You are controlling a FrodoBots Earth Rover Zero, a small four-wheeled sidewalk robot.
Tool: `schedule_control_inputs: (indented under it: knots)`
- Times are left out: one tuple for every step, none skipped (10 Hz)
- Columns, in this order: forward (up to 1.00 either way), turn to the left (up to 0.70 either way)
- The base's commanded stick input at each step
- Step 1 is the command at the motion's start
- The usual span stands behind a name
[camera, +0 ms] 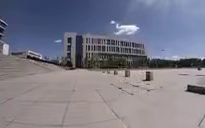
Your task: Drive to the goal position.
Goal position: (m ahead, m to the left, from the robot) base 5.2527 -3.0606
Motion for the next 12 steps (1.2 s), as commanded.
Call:
schedule_control_inputs:
  knots:
    - [0.7,0.01]
    - [0.7,0.01]
    - [0.7,0.01]
    - [0.7,0.01]
    - [0.7,0.01]
    - [0.7,0.01]
    - [0.7,0.01]
    - [0.7,0.01]
    - [0.7,0.01]
    - [0.7,0.01]
    - [0.7,0.01]
    - [0.7,0.01]
